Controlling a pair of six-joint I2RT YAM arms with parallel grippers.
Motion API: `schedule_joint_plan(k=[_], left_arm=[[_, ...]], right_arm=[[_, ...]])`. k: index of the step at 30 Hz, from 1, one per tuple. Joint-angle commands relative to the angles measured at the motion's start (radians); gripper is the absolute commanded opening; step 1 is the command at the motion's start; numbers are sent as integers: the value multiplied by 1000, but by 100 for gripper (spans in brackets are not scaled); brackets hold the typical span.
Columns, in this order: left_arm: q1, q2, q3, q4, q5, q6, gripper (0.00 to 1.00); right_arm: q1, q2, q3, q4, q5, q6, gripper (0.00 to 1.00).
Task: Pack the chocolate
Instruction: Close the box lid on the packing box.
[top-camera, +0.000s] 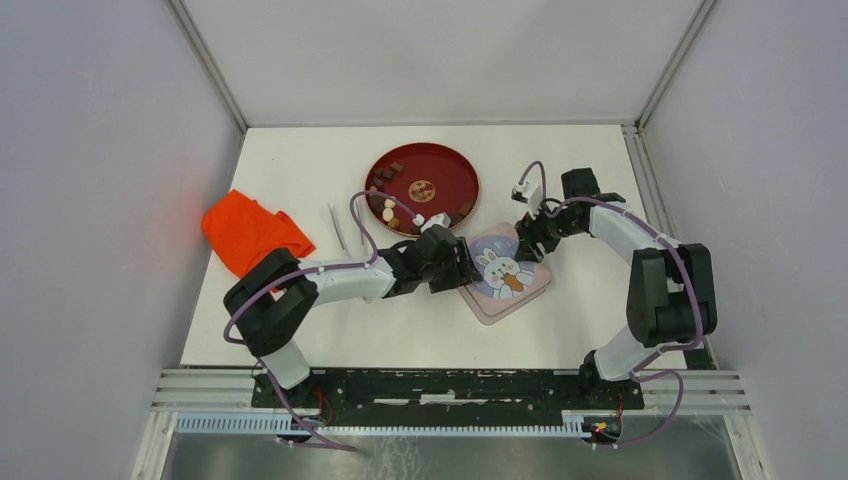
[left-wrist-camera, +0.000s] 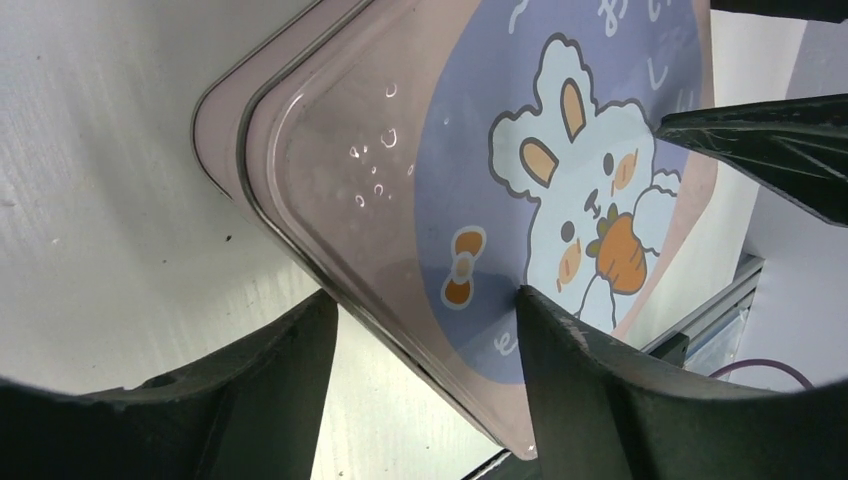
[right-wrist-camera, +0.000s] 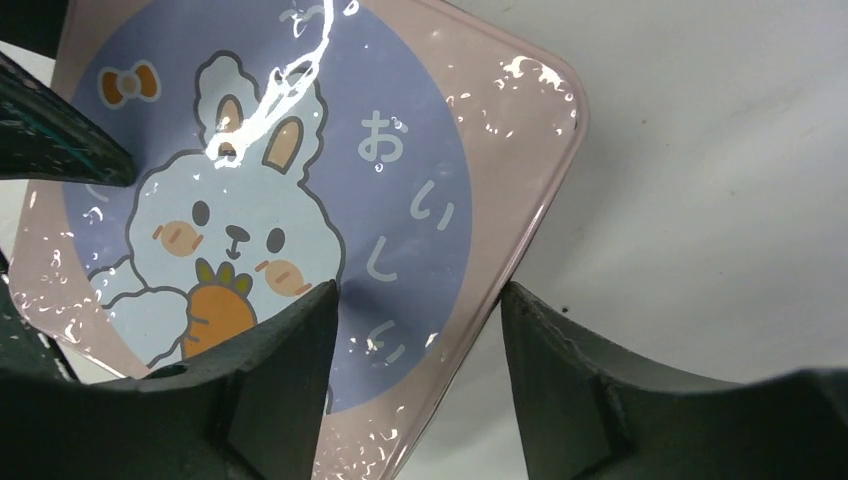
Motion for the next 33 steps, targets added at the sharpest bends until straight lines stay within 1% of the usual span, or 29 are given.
schedule_joint_plan(k=[1, 3, 5, 7, 9, 12, 14, 17, 20, 22, 25, 28, 31, 33], left_arm=[[3, 11, -21, -68, -11, 47, 74], [3, 9, -25, -61, -7, 48, 76], [6, 10, -27, -55, 0, 53, 76], [5, 13, -28, -47, 5, 57, 74], [6, 21, -32, -34, 12, 55, 68], [9, 38, -27, -14, 20, 53, 56], [8, 50, -22, -10, 32, 53, 46], [8, 69, -28, -11, 51, 56, 39], [9, 86, -53, -7, 59, 54, 31], [8, 90, -79, -4, 59, 49, 30], [9, 98, -107, -4, 49, 46, 30], [10, 105, -118, -4, 43, 47, 30], [13, 115, -118, -4, 42, 47, 29], [16, 120, -114, -4, 42, 49, 29]], right_arm=[[38, -12, -12, -92, -157, -38, 62], [67, -30, -20, -108, -162, -46, 55], [82, -45, -27, -108, -163, -33, 54], [84, -40, -23, -110, -171, -17, 51], [84, -20, -22, -118, -179, -8, 48], [99, 6, -46, -121, -184, -5, 42], [115, 7, -72, -108, -156, -3, 39], [121, 8, -87, -99, -135, -6, 39], [122, 2, -79, -97, -119, -12, 40], [122, -10, -61, -100, -93, -20, 43], [118, -58, -10, -98, 0, -40, 57], [113, -136, 52, -84, 106, -56, 65], [113, -194, 97, -76, 152, -90, 67], [113, -225, 110, -72, 163, -111, 65]])
